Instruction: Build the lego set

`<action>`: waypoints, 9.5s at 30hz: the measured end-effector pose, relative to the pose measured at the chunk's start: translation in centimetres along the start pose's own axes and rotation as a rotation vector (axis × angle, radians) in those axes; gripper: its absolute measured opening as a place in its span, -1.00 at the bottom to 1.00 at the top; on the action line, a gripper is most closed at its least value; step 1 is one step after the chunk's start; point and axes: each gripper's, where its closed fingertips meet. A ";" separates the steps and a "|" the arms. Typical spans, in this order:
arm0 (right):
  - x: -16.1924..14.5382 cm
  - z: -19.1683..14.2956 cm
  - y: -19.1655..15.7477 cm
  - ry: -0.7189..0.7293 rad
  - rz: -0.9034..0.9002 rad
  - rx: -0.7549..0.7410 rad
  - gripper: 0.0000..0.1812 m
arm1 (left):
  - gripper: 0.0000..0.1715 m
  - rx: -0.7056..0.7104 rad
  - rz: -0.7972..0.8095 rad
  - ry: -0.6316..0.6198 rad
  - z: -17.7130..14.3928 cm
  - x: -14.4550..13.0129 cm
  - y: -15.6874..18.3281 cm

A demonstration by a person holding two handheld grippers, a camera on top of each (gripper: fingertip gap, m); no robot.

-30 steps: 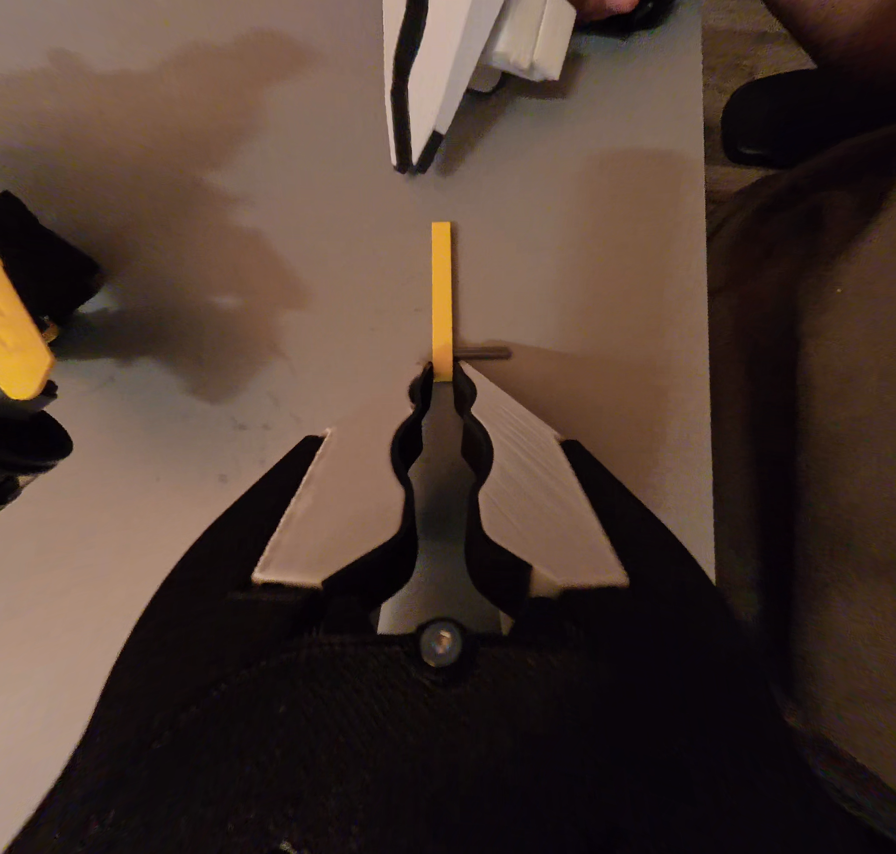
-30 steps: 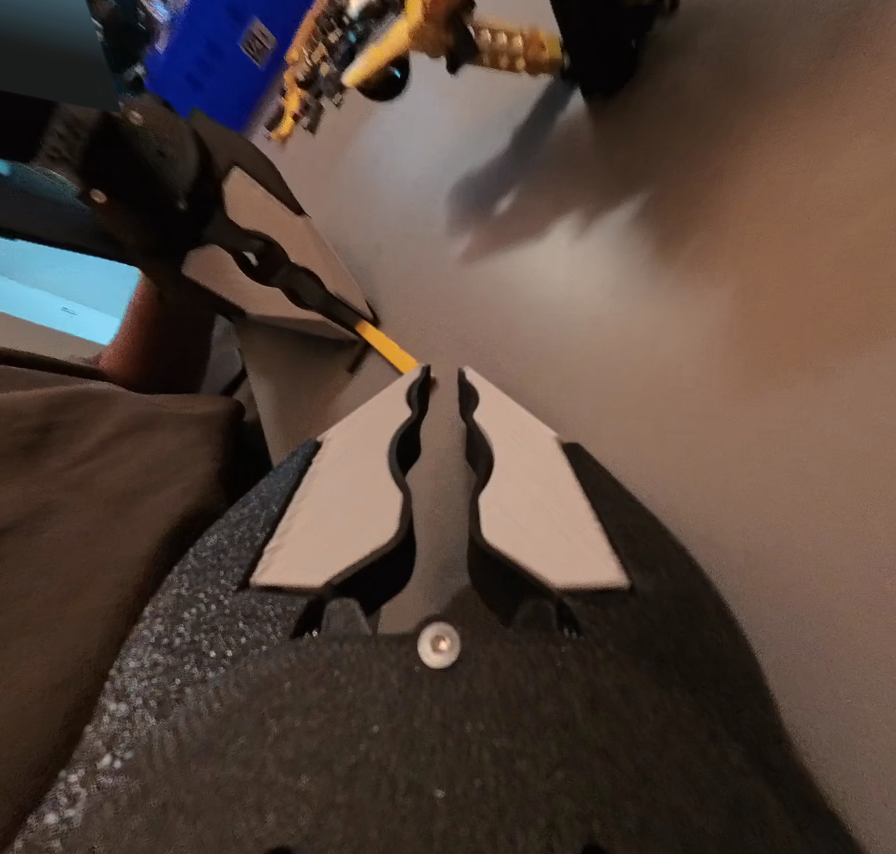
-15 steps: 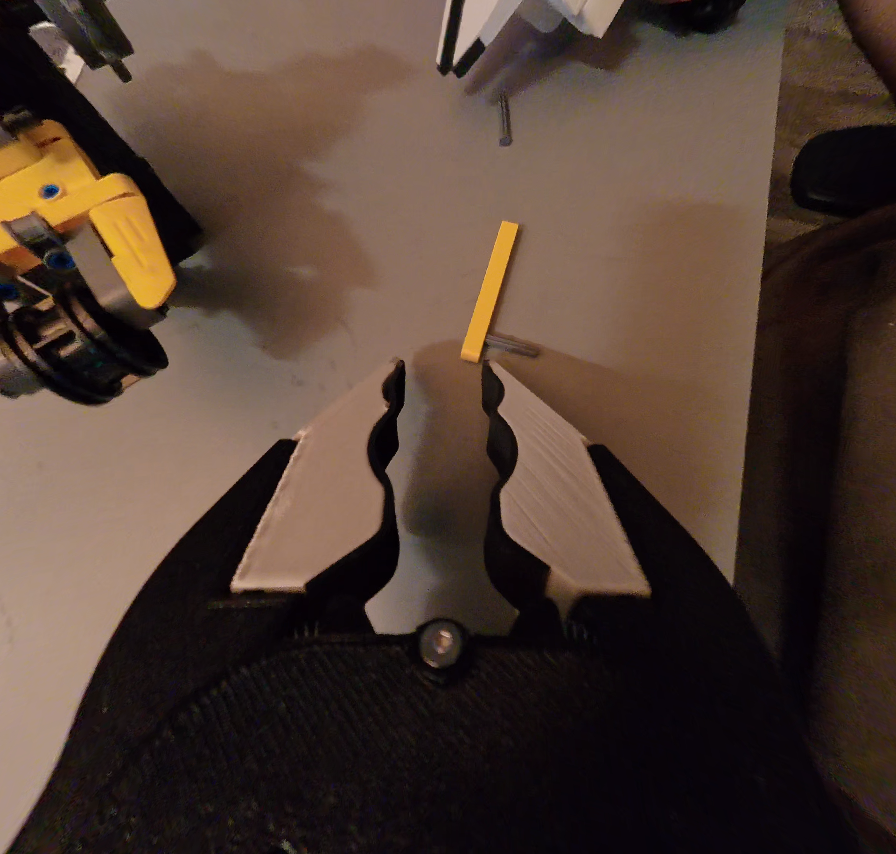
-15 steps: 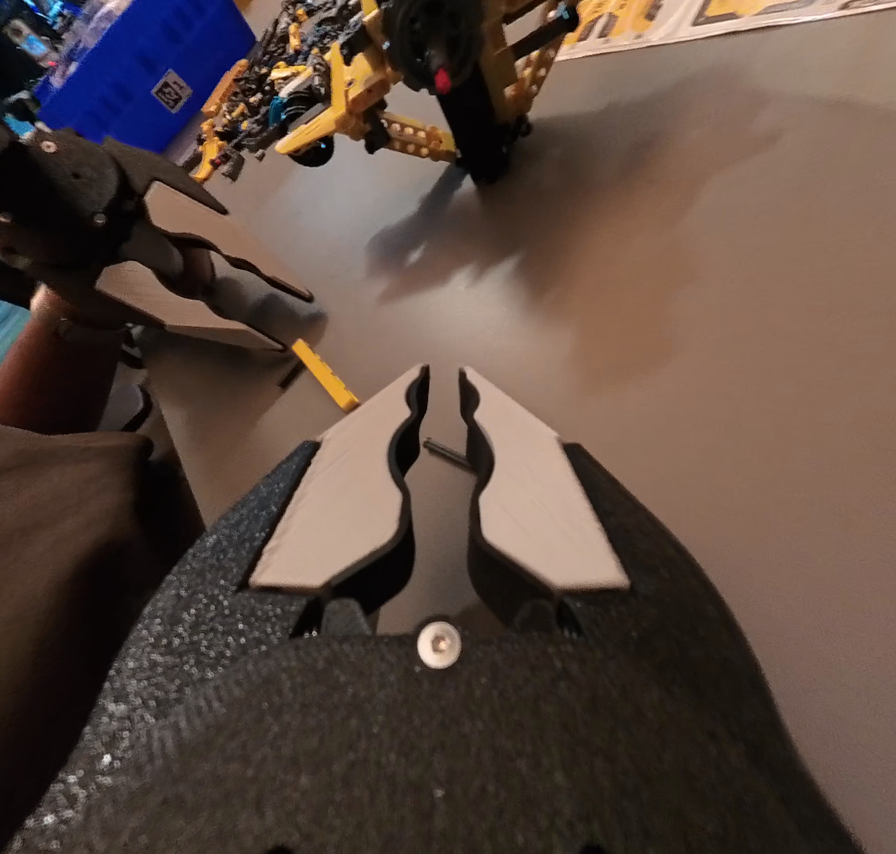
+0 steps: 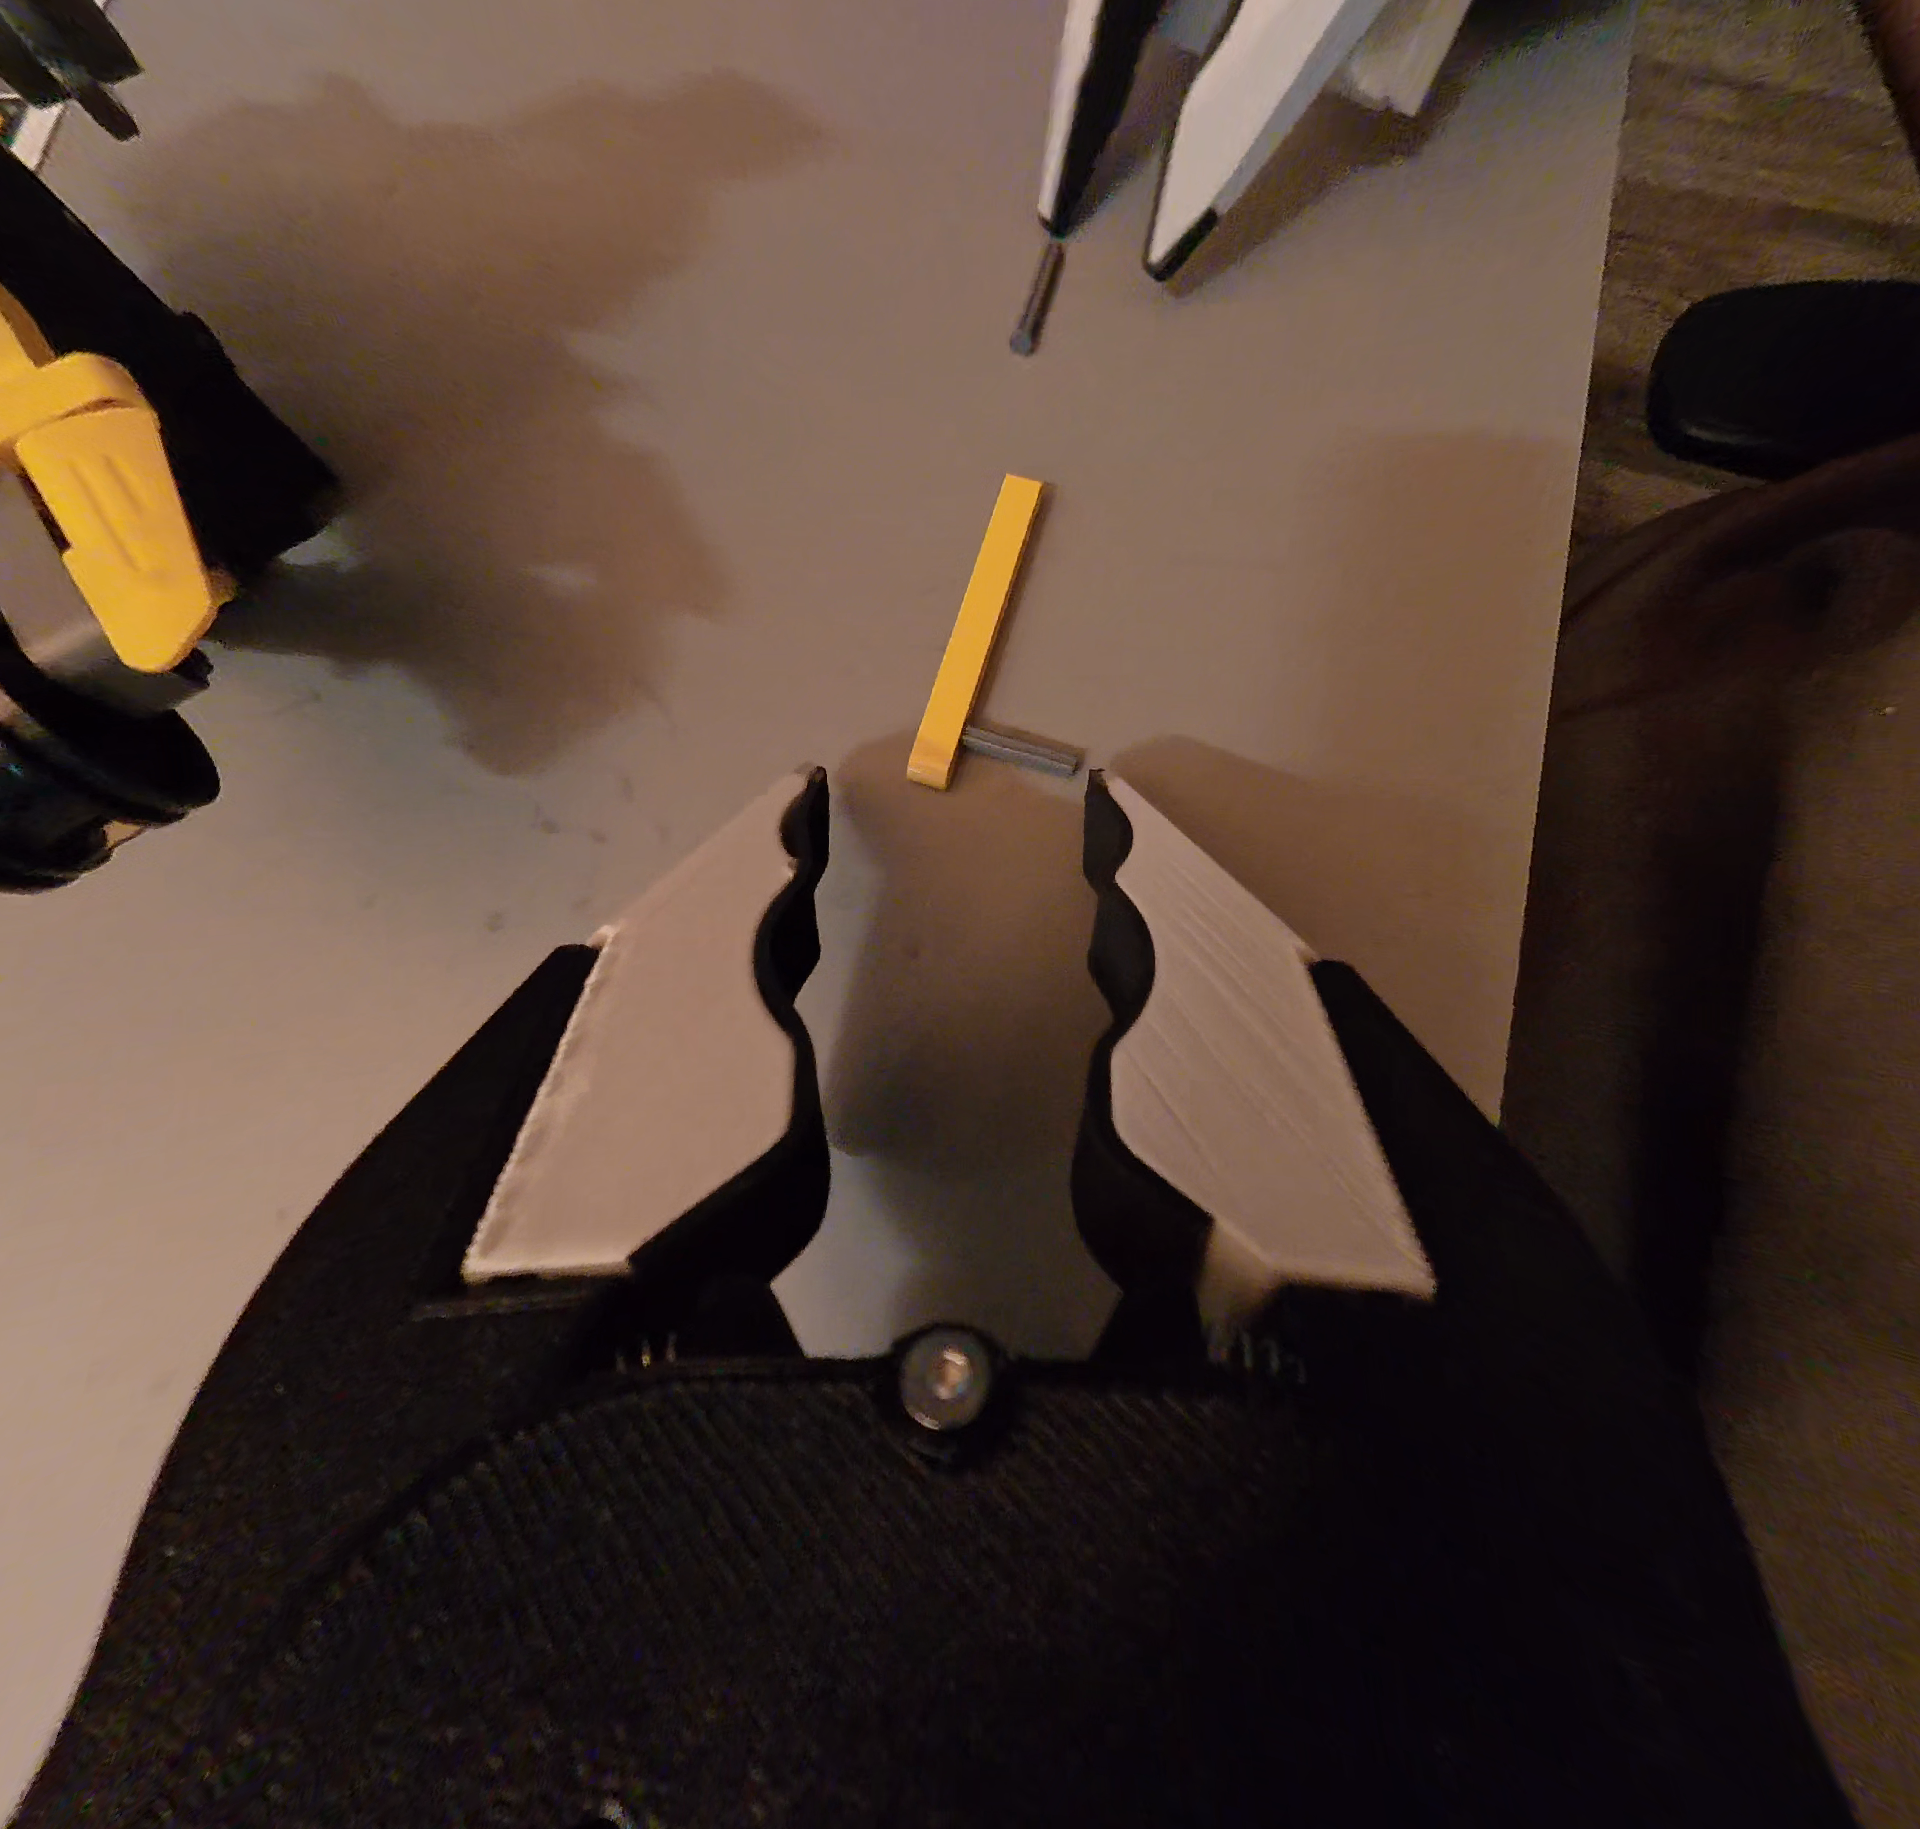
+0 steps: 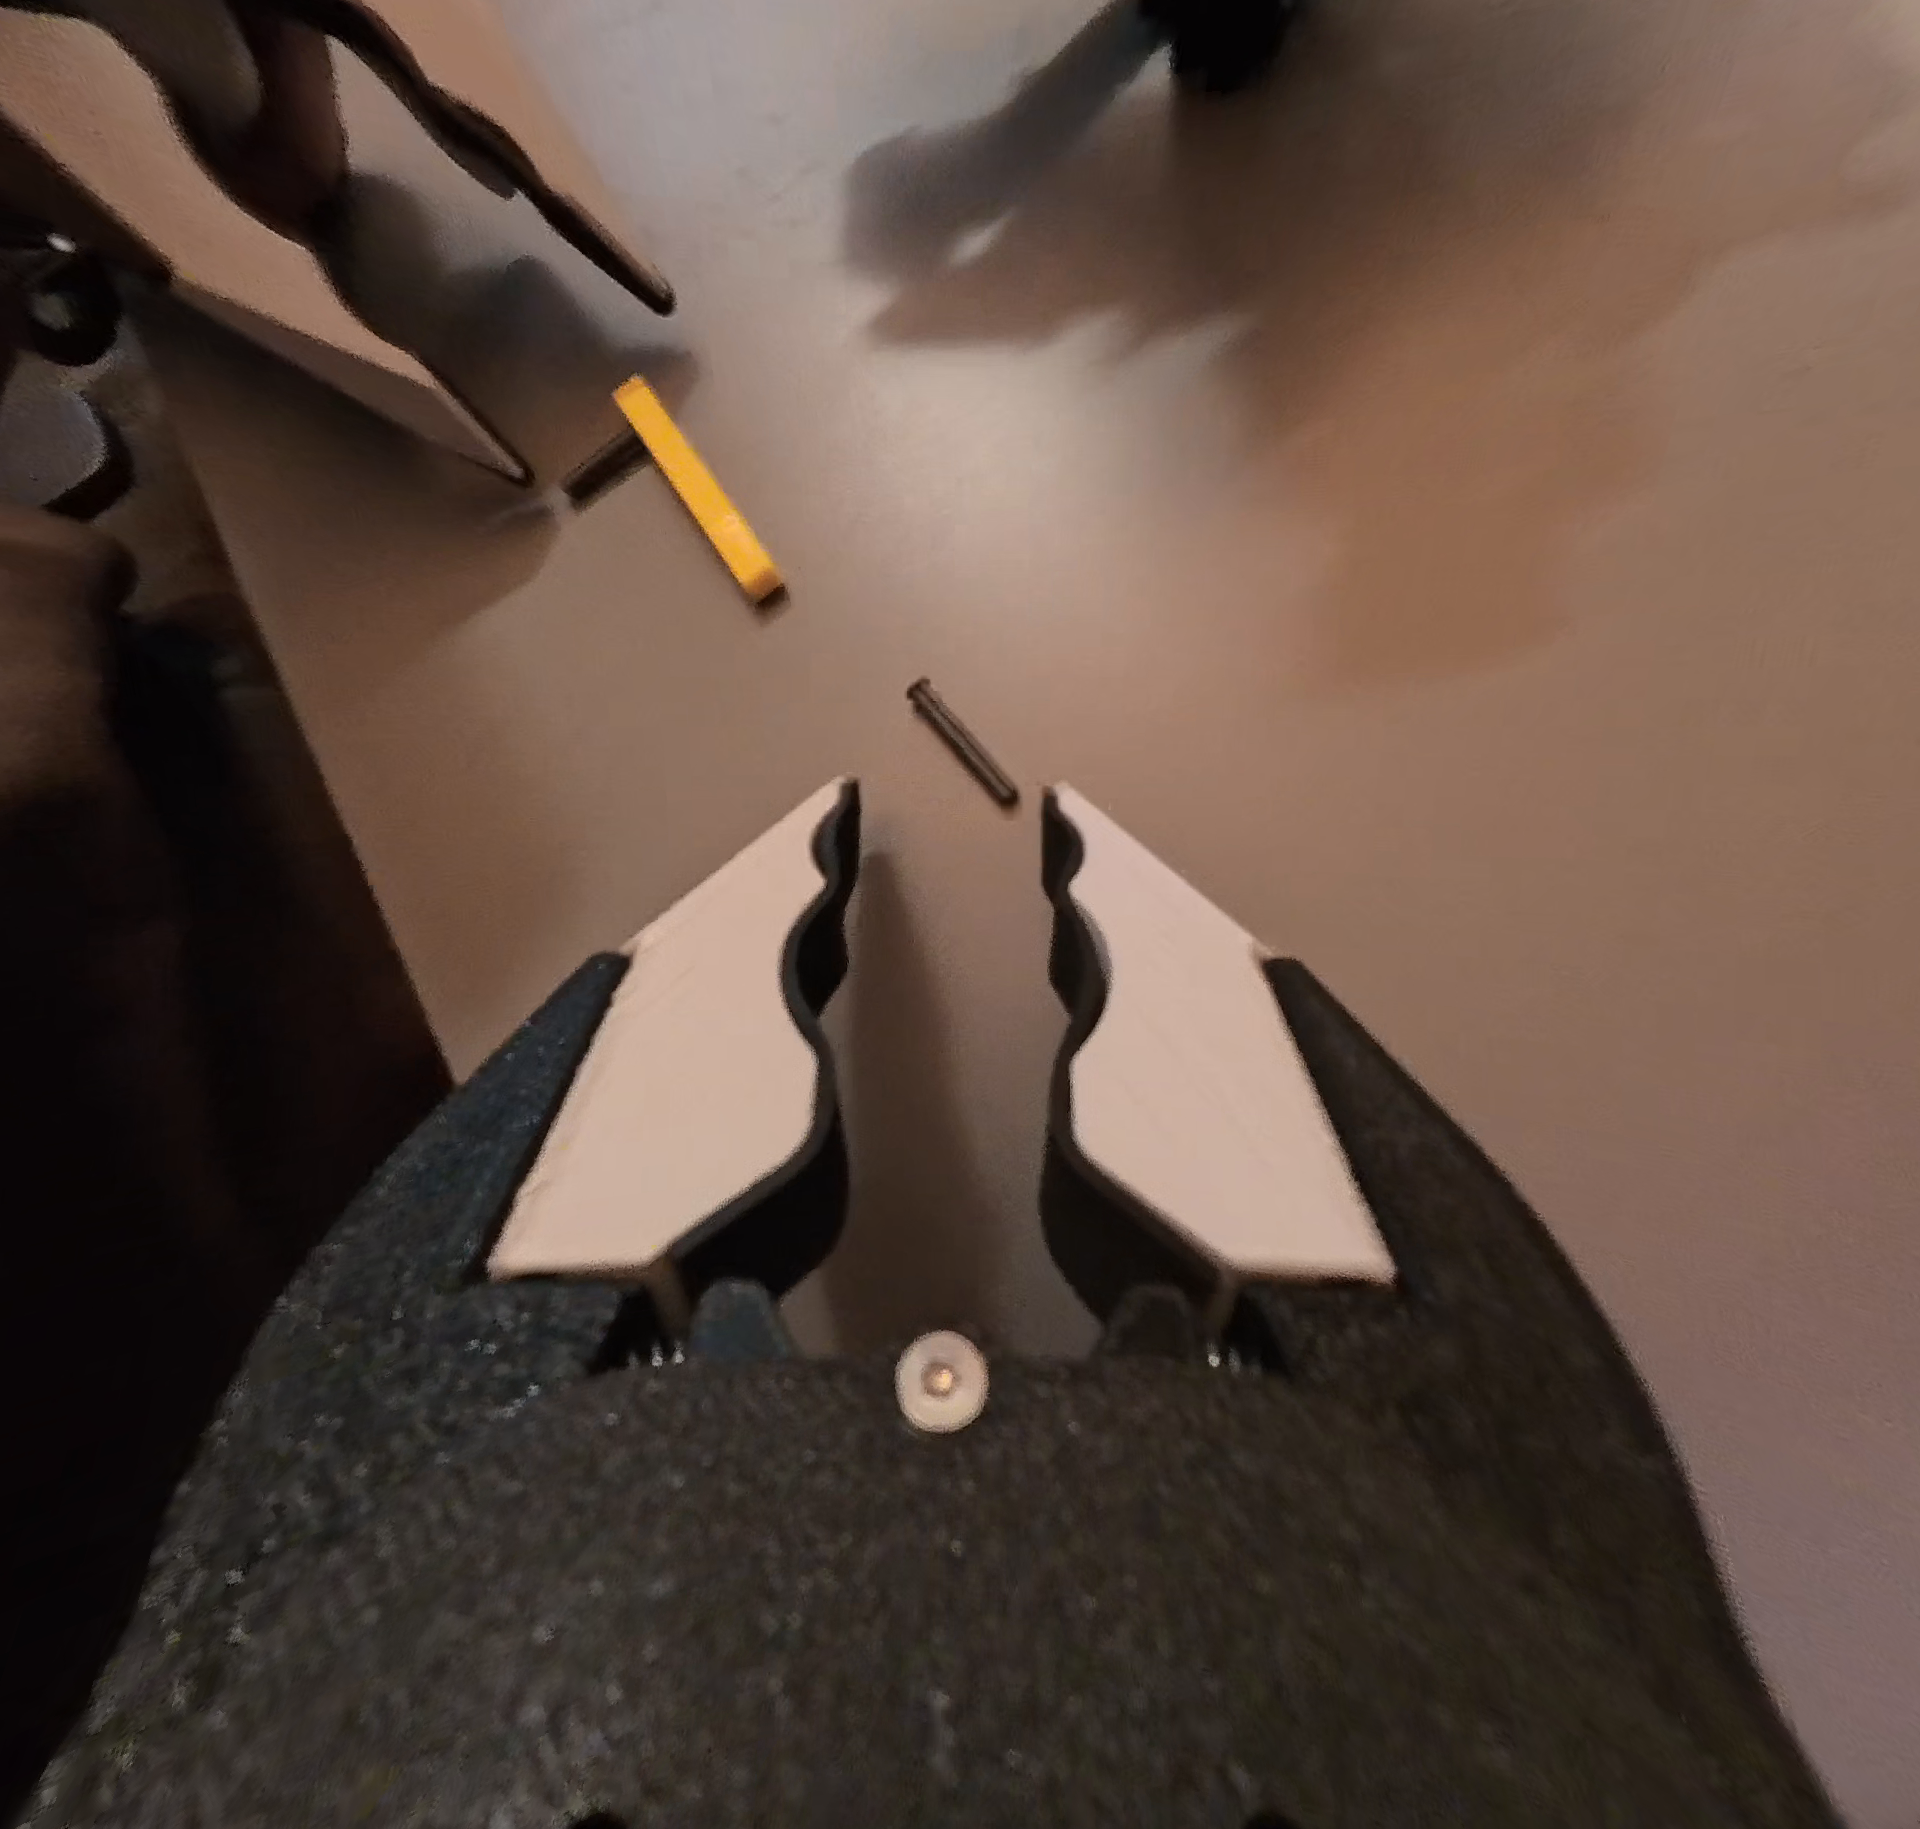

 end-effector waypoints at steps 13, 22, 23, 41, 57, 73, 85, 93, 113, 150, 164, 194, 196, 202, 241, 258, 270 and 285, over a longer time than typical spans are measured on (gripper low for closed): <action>1.7 -0.1 -1.3 0.062 -0.075 -0.021 -0.73 | -0.44 0.002 -0.004 -0.022 0.3 -0.2 -0.1; 1.6 1.8 -1.6 -0.020 -0.206 -0.150 -0.92 | -0.44 -0.014 -0.015 -0.011 0.1 -0.1 0.0; 2.0 1.8 -1.5 -0.004 -0.192 -0.154 -0.99 | -0.44 -0.014 -0.015 -0.013 0.2 -0.1 0.0; 3.6 1.1 2.6 0.118 0.234 -0.149 -0.84 | -0.42 -0.036 -0.015 -0.004 0.0 -0.1 0.2; 1.8 0.3 3.1 0.071 0.251 -0.189 -0.83 | -0.42 -0.022 -0.008 -0.018 0.2 -0.2 0.2; 1.1 1.0 -1.4 0.010 0.198 -0.047 -0.83 | -0.42 -0.022 -0.006 -0.014 0.2 -0.2 0.2; 3.2 -0.2 0.6 0.067 0.118 -0.076 -0.80 | -0.43 -0.018 0.000 -0.016 0.2 -0.2 0.2; 4.6 2.4 1.0 -0.020 -0.034 -0.119 -0.83 | -0.44 -0.001 0.006 -0.026 0.3 -0.3 0.1; 4.2 3.4 0.3 -0.066 -0.078 -0.064 -0.86 | -0.45 0.038 -0.025 -0.014 0.2 -0.2 -0.7; 3.1 4.2 -9.5 -0.055 0.012 0.259 -0.72 | -0.42 0.038 -0.030 0.040 -0.5 0.3 -0.7; 5.0 3.4 -9.1 0.050 -0.211 0.214 -0.66 | -0.42 0.048 -0.020 0.033 -0.4 0.3 -0.6; 4.9 4.6 -9.6 -0.006 -0.409 0.321 -0.43 | -0.42 0.062 -0.012 0.016 -0.2 0.1 -0.7; 4.6 5.0 -9.7 -0.042 -0.401 0.348 -0.43 | -0.42 0.061 -0.014 0.016 -0.2 0.1 -0.7; 4.0 5.2 -9.8 -0.083 -0.372 0.387 -0.40 | -0.41 0.050 -0.022 0.018 -0.2 0.2 -0.7; 3.3 4.9 -10.6 -0.080 -0.392 0.386 -0.35 | -0.36 0.049 0.158 0.077 -0.7 0.8 2.1; 0.8 3.6 -10.0 -0.044 -0.341 0.147 -0.60 | -0.36 0.057 0.143 0.065 -0.5 0.8 1.9; 2.2 4.5 -9.0 -0.054 -0.498 0.134 -0.61 | -0.37 0.056 0.146 0.052 -0.3 0.7 1.9; 2.0 4.3 -7.7 -0.053 -0.593 0.045 -1.00 | -0.46 0.033 0.176 0.052 -0.4 0.6 2.5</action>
Point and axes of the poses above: each gripper's, where its closed fingertips meet, z out along the fingers, x out of its top, y = z × x across the jaws, and after that the axes turned 10 degrees about -y, right-handed
